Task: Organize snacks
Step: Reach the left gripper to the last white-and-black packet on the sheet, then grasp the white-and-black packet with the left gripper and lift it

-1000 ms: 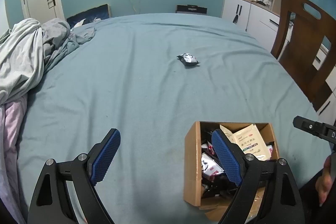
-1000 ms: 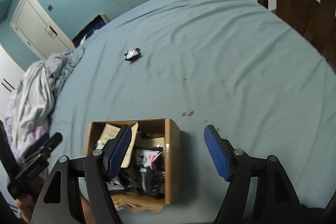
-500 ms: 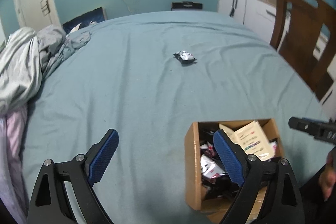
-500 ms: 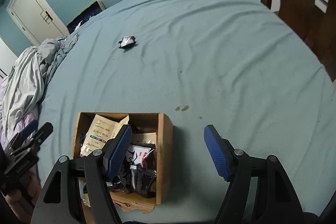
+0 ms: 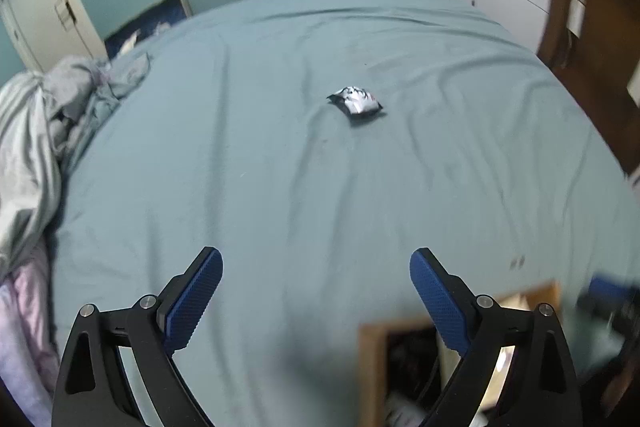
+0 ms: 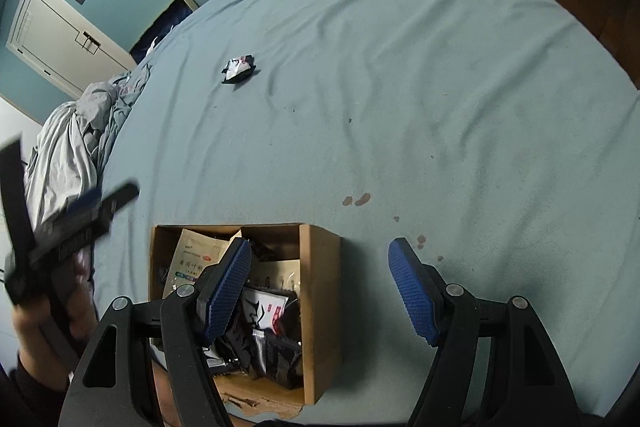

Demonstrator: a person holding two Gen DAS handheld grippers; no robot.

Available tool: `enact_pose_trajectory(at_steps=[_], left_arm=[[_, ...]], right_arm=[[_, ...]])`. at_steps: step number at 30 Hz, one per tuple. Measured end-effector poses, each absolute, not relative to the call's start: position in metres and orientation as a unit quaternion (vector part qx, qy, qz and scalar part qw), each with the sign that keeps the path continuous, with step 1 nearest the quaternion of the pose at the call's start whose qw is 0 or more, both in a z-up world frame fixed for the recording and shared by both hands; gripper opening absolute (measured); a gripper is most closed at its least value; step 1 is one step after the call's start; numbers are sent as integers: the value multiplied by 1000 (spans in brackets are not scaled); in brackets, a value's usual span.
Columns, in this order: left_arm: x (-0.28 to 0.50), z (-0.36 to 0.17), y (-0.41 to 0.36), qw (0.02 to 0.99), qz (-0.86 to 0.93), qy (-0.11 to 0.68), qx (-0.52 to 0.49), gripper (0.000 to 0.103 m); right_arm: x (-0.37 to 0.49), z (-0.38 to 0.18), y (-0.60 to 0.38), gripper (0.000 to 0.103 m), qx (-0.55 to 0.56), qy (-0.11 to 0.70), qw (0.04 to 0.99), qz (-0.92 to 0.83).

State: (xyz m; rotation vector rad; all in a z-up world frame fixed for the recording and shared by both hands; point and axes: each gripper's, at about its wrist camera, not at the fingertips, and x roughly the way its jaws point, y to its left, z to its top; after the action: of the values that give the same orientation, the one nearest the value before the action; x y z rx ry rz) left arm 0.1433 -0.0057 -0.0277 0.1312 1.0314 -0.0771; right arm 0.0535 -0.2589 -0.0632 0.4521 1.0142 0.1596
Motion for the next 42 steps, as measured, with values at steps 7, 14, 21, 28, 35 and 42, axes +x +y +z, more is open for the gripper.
enact_pose_trajectory(at_steps=[7,14,21,28,35,42], left_arm=[[226,-43,-24,845,-10,535,0,97],[294,-61,-57,846,24,532,24,97],[346,-87,-87,839,28,543,21,97],[379,-133,-95,796,45,603,31,96],[362,-112,-80,803,-10,596,0,39],[294,-69,-69,818,-41,574,20,38]], right_arm=[[60,-76,-271,71,246,504,824,82],[66,-82,-276,71,248,514,816,94],[74,-91,-280,71,259,525,806,93],[71,-88,-284,71,264,516,810,91],[71,-84,-282,71,265,504,816,101],[72,-82,-272,71,242,499,826,104]])
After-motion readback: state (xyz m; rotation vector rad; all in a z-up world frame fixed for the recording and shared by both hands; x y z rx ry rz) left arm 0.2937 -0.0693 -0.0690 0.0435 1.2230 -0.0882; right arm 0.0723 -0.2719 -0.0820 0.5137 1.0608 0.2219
